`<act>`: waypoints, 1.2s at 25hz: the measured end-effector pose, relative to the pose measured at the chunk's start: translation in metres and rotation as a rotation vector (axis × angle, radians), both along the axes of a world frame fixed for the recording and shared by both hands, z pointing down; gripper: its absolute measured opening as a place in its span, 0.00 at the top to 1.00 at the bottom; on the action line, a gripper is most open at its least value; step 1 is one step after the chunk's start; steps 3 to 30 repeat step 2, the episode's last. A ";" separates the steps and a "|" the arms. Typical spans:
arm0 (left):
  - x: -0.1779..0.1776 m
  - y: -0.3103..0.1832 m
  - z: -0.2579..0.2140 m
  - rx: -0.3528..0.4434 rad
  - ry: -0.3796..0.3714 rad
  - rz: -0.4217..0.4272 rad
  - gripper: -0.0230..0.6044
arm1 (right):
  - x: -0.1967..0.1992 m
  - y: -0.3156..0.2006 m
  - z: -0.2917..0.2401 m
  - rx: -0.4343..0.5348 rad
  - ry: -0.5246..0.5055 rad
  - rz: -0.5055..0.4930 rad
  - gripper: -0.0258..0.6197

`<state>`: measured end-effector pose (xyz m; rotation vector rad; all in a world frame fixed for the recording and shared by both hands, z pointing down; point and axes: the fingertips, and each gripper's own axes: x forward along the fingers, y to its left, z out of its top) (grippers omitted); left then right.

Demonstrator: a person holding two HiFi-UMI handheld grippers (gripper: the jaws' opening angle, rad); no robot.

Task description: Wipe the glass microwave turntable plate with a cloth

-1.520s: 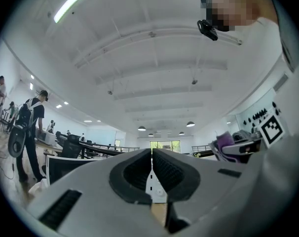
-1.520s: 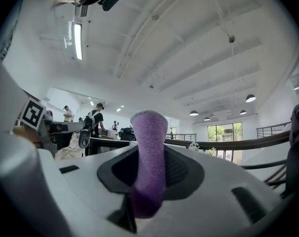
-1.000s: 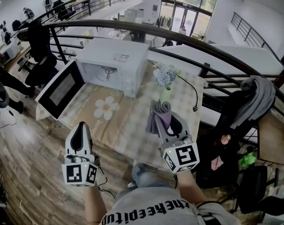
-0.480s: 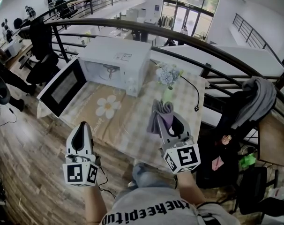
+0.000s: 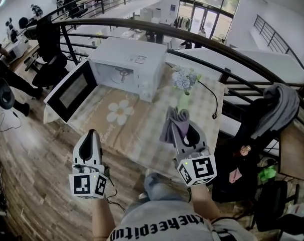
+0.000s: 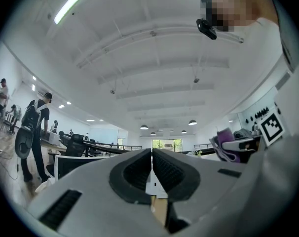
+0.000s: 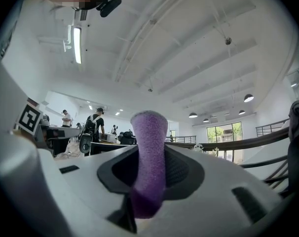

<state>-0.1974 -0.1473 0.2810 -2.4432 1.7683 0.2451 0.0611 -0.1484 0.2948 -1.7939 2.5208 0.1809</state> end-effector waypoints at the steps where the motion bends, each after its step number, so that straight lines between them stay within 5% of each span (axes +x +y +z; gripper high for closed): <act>1: 0.000 0.000 -0.001 -0.002 0.002 -0.001 0.95 | -0.001 0.000 0.000 0.000 0.001 -0.001 0.79; 30: 0.000 0.000 -0.002 -0.005 0.005 -0.003 0.95 | -0.001 0.000 0.000 0.000 0.001 -0.003 0.79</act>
